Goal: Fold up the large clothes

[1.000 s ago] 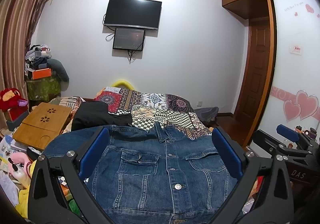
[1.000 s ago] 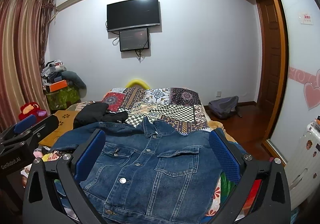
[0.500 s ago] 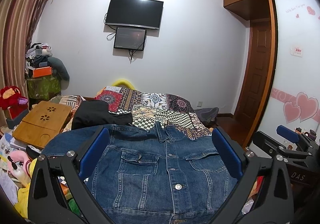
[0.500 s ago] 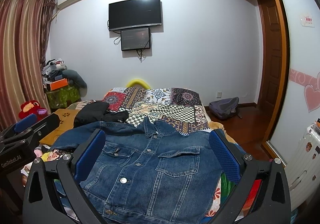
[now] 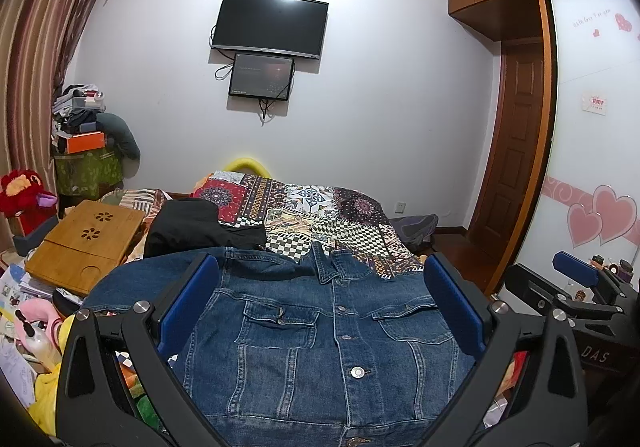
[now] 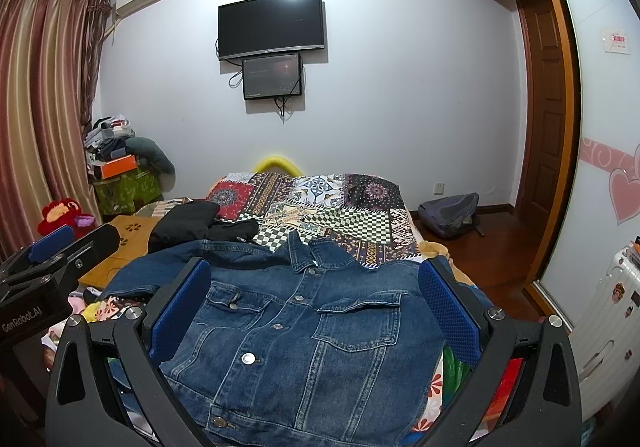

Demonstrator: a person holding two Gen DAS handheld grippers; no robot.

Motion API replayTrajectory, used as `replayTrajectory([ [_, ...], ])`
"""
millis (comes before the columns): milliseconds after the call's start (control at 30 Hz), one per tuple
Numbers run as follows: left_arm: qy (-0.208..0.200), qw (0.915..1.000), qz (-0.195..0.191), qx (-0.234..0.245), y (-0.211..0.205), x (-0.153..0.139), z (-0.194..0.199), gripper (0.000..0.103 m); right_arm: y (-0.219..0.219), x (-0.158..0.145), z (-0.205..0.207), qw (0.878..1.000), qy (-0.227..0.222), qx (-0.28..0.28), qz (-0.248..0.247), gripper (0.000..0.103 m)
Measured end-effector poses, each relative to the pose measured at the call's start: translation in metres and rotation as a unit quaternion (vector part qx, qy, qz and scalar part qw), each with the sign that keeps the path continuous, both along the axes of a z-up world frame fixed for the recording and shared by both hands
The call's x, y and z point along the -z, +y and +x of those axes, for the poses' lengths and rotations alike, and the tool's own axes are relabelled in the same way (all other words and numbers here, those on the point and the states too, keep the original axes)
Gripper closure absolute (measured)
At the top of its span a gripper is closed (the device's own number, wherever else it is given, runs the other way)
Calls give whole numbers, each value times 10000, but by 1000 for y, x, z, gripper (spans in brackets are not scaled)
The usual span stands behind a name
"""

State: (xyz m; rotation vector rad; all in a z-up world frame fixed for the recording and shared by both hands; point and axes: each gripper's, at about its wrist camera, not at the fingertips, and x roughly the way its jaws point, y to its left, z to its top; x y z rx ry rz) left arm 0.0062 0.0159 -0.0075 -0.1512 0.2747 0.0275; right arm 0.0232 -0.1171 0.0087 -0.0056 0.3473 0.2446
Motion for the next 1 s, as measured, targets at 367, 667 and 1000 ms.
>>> replayTrajectory([
  [367,22,10000,-13,-40,2,0,1,0,-1,3,4,10000,47,-7,3,0],
  [667,93,9999,-10,-118,10,2,9,0,-1,6,13,9999,147,-1,-2,0],
  [1000,299,9987,47,-401,34,7,40,0,8,9,47,9995,316,-10,-87,0],
])
